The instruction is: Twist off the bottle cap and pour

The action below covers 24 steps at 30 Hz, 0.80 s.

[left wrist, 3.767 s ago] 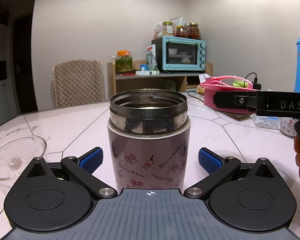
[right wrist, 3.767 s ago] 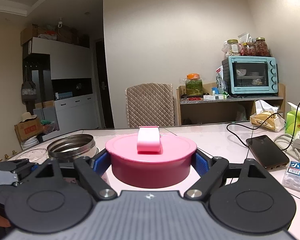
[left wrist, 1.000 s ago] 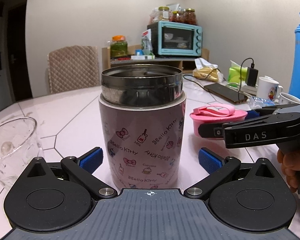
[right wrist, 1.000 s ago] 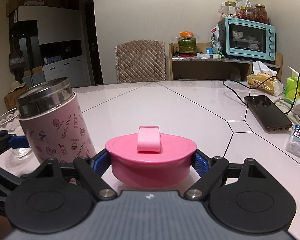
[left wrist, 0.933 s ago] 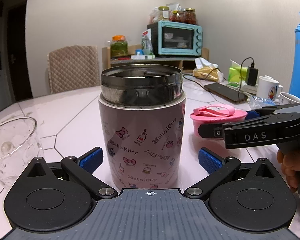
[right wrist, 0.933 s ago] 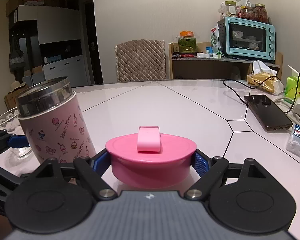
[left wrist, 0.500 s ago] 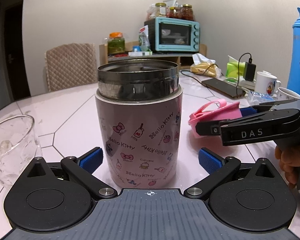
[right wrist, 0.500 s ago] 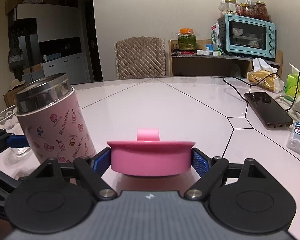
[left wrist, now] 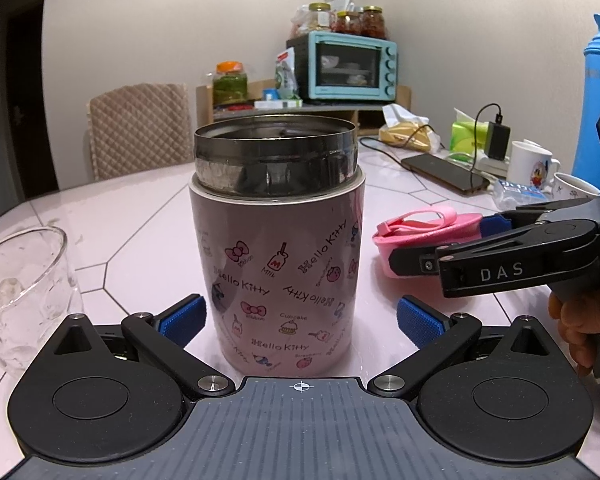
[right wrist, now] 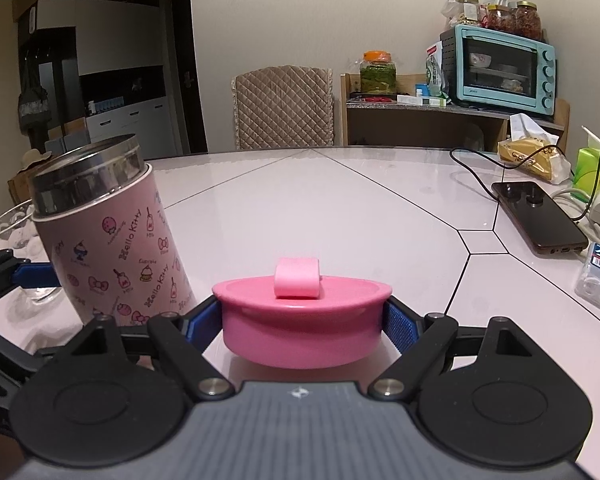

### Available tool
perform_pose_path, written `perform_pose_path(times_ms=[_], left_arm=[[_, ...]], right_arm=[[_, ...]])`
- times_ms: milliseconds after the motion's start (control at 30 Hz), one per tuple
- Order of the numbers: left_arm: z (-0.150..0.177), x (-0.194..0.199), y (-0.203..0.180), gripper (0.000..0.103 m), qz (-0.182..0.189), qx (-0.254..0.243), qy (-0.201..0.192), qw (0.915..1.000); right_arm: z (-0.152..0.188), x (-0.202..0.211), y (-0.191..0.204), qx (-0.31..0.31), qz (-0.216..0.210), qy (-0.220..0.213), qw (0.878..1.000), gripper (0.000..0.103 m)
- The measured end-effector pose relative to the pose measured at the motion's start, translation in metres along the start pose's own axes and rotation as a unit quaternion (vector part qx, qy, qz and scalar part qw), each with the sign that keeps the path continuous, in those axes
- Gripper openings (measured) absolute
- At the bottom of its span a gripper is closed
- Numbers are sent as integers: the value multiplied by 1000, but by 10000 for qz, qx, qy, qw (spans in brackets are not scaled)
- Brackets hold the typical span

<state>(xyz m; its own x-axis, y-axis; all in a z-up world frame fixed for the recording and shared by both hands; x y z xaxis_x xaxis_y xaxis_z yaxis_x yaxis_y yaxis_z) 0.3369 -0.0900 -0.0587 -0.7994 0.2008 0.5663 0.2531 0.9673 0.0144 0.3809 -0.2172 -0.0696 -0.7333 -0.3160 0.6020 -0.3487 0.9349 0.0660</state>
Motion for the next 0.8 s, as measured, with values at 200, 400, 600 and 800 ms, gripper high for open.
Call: perform_pose_path(times_ms=[200, 400, 600, 800], left_arm=[[0, 0, 0, 103, 12, -7, 17, 10000], [-2, -1, 5, 103, 20, -25, 34, 10000], [-2, -2, 4, 103, 17, -49, 53, 10000], [-1, -2, 3, 103, -8, -52, 64, 10000]], right_arm=[[1, -2, -1, -20, -5, 55, 10000, 86], [3, -2, -1, -3, -7, 100, 9999, 86], [4, -2, -1, 28, -6, 135, 9999, 86], [6, -2, 0, 36, -30, 179, 9998, 88]])
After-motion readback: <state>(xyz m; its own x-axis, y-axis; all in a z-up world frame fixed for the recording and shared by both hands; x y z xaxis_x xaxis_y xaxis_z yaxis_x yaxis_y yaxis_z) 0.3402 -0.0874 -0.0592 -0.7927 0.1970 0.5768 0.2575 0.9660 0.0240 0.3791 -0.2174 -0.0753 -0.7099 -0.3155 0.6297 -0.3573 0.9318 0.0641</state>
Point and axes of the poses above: each gripper's, at about its wrist camera, not at the fingertips, and x roughly against the way its jaws point, y to its left, z to its underside, the point moved 8 cm from there along -x, roughly the way its jaws point, and after that the axes turned 6 degrees about y, right-handed, at the moved point
